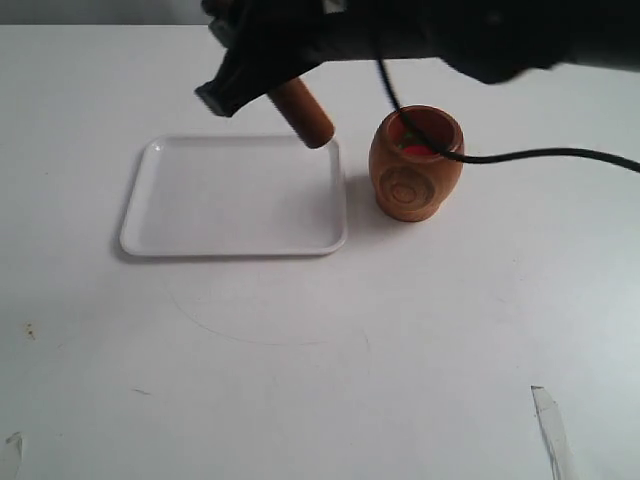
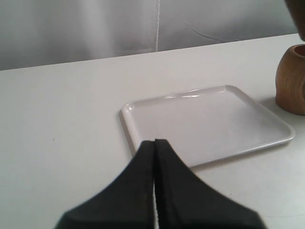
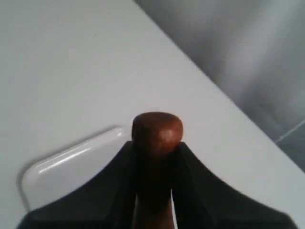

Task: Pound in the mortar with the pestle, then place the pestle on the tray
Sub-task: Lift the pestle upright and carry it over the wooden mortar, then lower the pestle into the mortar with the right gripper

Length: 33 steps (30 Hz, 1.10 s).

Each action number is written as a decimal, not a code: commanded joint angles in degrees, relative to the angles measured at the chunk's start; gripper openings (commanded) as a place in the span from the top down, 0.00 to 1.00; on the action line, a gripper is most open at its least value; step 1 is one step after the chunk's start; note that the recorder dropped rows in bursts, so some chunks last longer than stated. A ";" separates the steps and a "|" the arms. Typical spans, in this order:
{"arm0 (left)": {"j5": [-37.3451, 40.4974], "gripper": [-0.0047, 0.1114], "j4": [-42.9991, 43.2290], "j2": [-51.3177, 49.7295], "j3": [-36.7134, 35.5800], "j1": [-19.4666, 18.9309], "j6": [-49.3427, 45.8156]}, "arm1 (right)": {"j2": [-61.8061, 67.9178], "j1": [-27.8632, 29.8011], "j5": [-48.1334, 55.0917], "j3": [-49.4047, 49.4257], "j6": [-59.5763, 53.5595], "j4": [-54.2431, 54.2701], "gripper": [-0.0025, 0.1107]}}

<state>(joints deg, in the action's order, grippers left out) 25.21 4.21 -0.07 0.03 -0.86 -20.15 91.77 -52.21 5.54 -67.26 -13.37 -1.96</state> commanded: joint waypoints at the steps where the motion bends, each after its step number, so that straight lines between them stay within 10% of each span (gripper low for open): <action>1: -0.17 0.96 -0.42 0.07 -0.03 0.44 0.47 | -8.34 5.34 -19.18 13.76 1.19 2.40 0.98; 16: -0.17 0.96 -0.42 0.07 -0.03 0.44 0.47 | -1.58 16.05 -75.38 39.58 10.73 4.03 0.98; 33: -0.17 0.96 -0.42 0.07 -0.03 0.44 0.47 | 17.96 18.53 -75.50 38.33 12.12 -0.86 0.98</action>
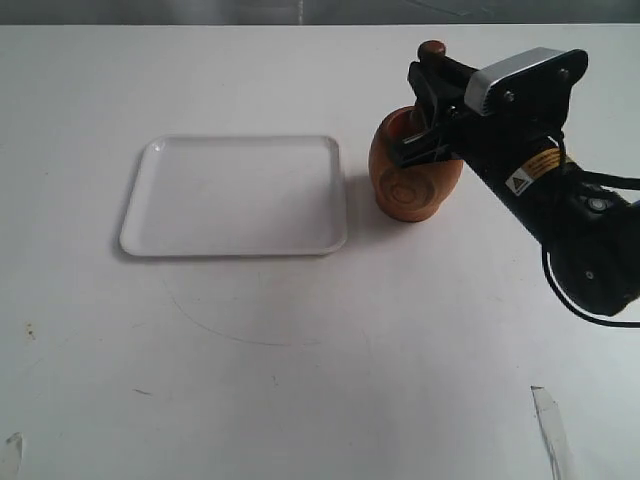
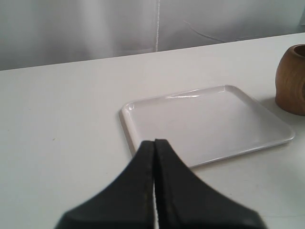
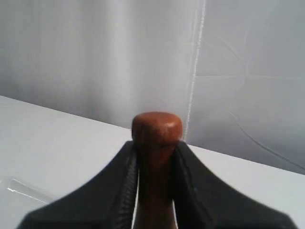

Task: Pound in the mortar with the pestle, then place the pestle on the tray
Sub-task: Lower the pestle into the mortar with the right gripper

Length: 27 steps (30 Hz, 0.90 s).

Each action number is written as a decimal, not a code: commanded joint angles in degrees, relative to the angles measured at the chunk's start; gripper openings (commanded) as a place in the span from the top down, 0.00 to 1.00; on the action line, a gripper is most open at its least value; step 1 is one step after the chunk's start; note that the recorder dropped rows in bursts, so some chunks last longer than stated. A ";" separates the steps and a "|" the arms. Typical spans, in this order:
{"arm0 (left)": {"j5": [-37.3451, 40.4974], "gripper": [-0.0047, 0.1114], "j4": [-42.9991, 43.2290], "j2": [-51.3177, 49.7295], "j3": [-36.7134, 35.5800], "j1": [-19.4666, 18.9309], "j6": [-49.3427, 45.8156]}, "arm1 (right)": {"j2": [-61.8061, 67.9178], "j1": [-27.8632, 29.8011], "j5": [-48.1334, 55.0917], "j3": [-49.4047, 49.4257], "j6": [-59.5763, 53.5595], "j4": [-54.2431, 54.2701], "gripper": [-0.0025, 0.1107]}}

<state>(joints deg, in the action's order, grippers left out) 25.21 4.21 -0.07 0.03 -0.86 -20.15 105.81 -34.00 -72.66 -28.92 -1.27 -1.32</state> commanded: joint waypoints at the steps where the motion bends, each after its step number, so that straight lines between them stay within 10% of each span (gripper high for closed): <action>1: -0.17 0.96 -0.42 0.07 -0.03 0.44 0.47 | 4.53 0.31 2.70 -0.20 -0.30 -1.11 0.98; 27: -0.17 0.96 -0.42 0.07 -0.03 0.44 0.47 | 0.56 0.19 4.22 -3.20 -1.71 -2.18 0.98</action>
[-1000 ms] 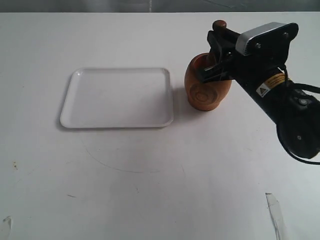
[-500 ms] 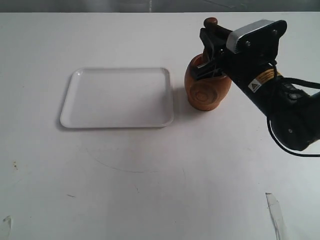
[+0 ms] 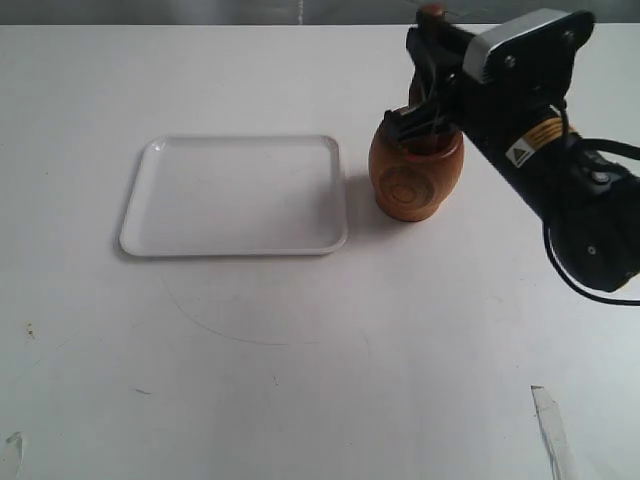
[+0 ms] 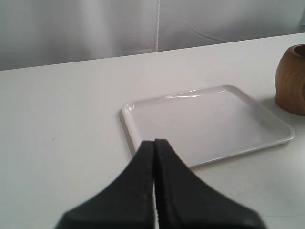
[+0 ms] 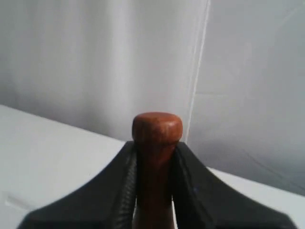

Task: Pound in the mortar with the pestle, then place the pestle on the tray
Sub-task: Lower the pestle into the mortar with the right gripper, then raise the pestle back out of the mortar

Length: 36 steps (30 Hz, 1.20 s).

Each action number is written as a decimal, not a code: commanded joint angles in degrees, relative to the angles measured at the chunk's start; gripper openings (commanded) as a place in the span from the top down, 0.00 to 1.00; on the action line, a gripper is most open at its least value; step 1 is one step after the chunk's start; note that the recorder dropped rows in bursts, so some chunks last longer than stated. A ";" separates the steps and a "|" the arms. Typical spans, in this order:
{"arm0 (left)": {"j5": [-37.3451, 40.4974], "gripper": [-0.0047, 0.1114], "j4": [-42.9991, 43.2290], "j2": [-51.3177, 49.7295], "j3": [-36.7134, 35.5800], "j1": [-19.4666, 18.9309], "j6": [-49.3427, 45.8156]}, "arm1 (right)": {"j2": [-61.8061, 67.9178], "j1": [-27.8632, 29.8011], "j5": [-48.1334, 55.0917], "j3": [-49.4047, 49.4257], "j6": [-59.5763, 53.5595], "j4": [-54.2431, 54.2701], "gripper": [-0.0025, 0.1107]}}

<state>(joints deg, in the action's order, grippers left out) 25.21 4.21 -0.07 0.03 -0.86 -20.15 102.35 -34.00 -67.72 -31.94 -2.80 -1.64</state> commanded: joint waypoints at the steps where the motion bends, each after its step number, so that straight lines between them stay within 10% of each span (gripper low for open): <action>1: -0.17 0.96 -0.42 0.07 -0.03 0.44 0.47 | 4.96 0.19 -1.41 -0.19 -0.18 -1.86 0.98; 36: -0.17 0.96 -0.42 0.07 -0.03 0.44 0.47 | -6.43 0.19 -1.53 -0.18 -1.04 1.15 0.98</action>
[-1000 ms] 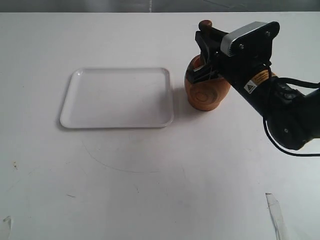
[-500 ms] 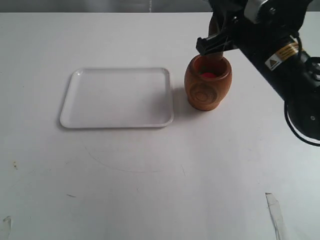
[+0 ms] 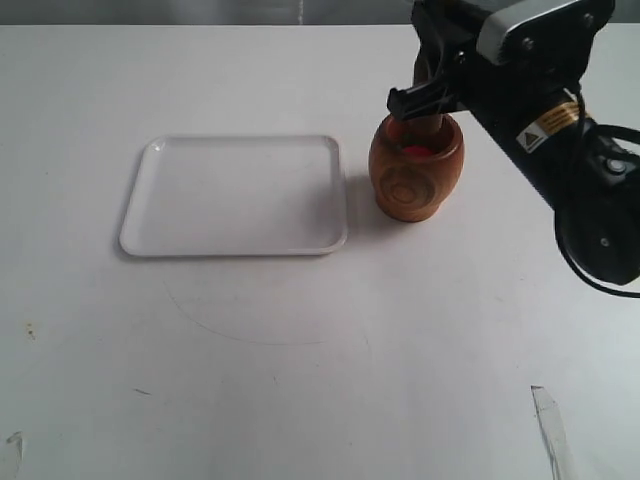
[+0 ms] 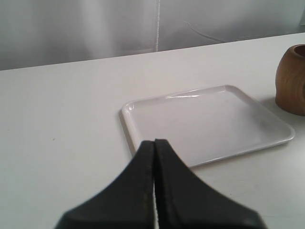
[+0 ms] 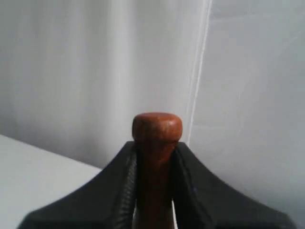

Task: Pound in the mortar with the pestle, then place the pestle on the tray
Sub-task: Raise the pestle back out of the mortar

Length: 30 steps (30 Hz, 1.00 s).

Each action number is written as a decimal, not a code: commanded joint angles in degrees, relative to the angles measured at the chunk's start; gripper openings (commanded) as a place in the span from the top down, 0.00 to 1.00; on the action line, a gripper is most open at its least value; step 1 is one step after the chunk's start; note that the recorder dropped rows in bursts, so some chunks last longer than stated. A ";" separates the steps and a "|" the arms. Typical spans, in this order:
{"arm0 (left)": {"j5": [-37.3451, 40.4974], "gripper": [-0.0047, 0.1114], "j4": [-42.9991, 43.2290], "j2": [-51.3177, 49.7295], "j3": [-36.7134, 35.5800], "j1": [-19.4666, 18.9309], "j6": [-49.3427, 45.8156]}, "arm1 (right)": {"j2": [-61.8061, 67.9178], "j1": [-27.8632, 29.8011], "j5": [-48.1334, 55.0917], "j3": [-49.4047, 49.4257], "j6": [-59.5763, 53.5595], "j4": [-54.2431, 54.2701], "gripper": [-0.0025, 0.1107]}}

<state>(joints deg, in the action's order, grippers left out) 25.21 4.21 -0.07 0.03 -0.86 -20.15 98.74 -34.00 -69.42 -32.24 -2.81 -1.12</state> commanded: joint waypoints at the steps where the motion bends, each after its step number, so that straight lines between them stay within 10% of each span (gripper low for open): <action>1: -0.17 0.96 -0.42 0.07 -0.03 0.44 0.47 | -2.67 0.19 1.63 0.13 -1.44 0.62 0.98; 17: -0.17 0.96 -0.42 0.07 -0.03 0.44 0.47 | 10.73 0.19 3.18 0.13 -1.64 0.24 0.98; 30: -0.17 0.96 -0.42 0.07 -0.03 0.44 0.47 | -9.75 -2.55 1.09 0.13 -1.64 -10.68 0.98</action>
<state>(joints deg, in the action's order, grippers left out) 25.21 4.21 -0.07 0.03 -0.86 -20.15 94.34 -34.88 -68.62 -32.23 -4.17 -4.25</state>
